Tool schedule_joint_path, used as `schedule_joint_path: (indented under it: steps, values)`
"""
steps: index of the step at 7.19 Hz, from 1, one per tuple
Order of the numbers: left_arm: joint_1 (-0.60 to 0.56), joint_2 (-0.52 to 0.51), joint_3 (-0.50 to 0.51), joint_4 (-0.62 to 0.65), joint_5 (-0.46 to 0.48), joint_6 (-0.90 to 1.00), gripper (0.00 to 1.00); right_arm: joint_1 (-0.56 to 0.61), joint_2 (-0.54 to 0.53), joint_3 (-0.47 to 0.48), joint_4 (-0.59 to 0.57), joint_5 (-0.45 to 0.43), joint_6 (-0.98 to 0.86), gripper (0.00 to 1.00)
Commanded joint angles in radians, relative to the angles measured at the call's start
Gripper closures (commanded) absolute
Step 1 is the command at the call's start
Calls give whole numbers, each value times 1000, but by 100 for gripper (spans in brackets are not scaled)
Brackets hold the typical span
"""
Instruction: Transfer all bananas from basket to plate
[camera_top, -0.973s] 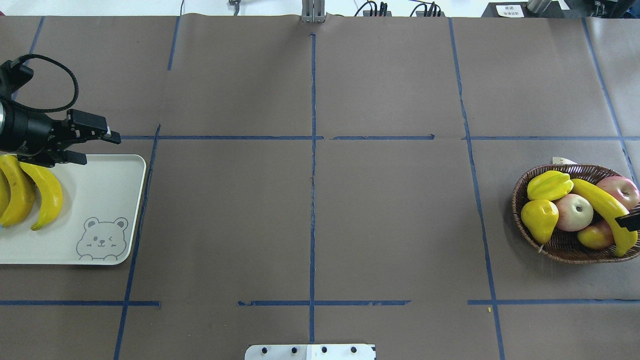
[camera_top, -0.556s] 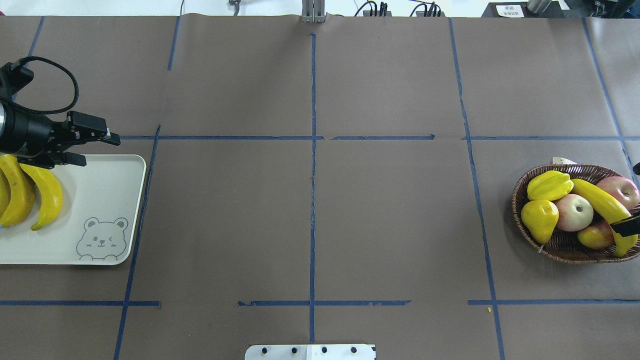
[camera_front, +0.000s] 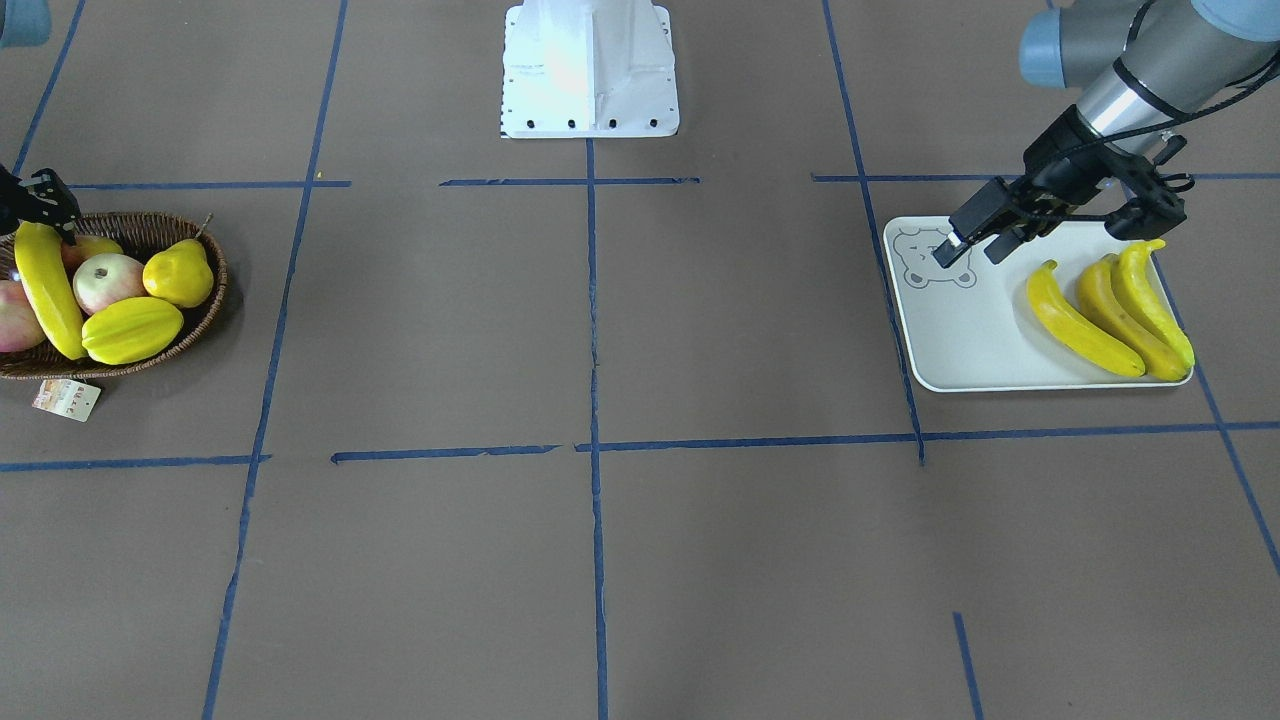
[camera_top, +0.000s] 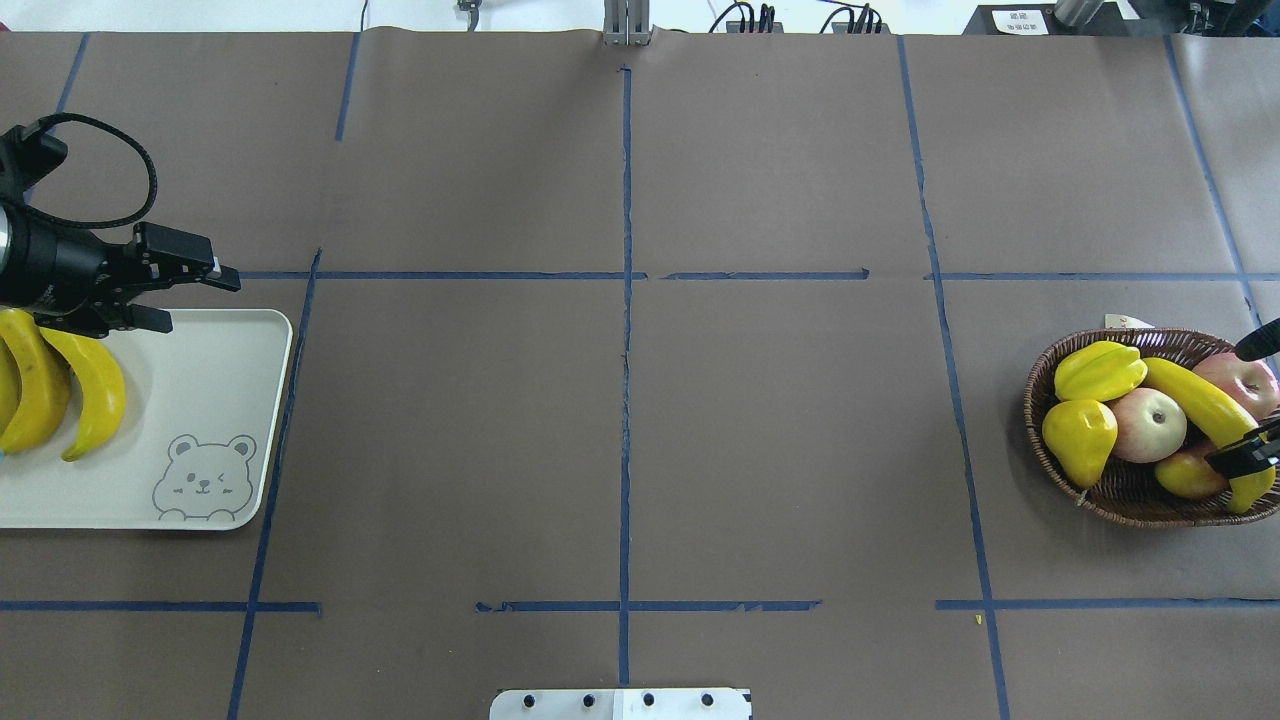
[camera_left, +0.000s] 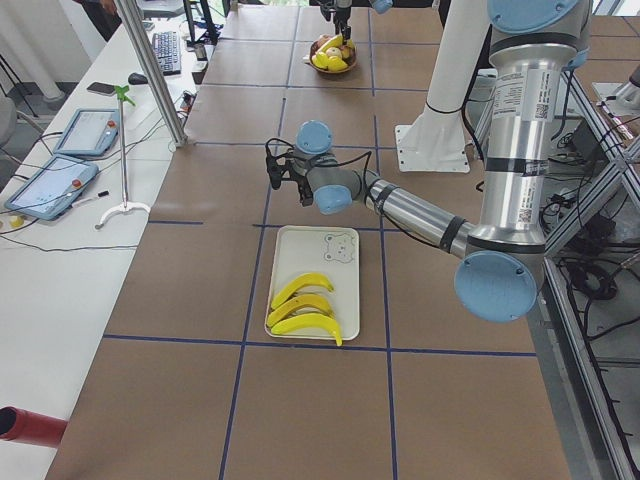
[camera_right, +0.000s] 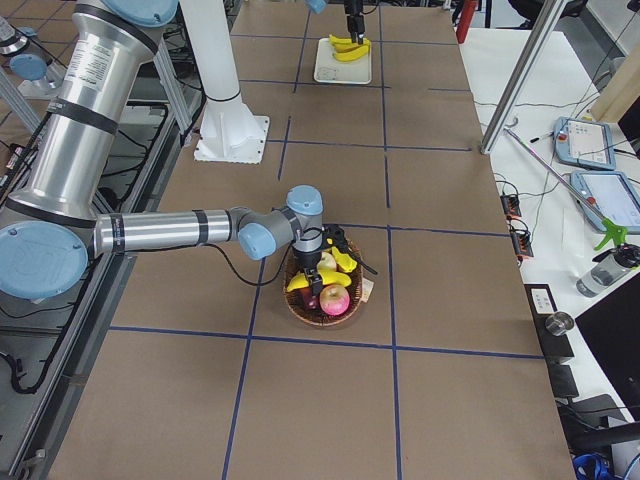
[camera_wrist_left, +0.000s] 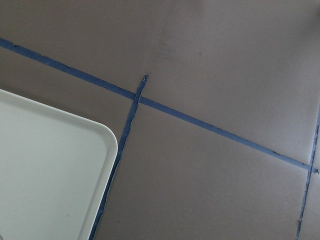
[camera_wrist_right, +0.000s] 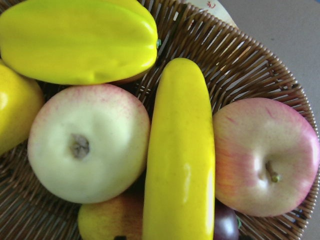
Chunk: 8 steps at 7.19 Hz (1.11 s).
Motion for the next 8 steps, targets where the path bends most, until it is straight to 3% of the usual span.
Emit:
schedule_joint_path:
  steps: [1, 4, 6, 8]
  values:
    - [0, 2, -1, 0, 0, -2, 0, -22, 1, -3, -3, -1, 0, 37]
    - [0, 5, -10, 0, 0, -3, 0, -33, 1, 1, 3, -1, -2, 74]
    - [2, 3, -7, 0, 0, -3, 0, -26, -3, 15, 3, -1, -5, 89]
    - [12, 3, -1, 0, 0, -3, 0, 48, -11, 44, 3, 0, -17, 93]
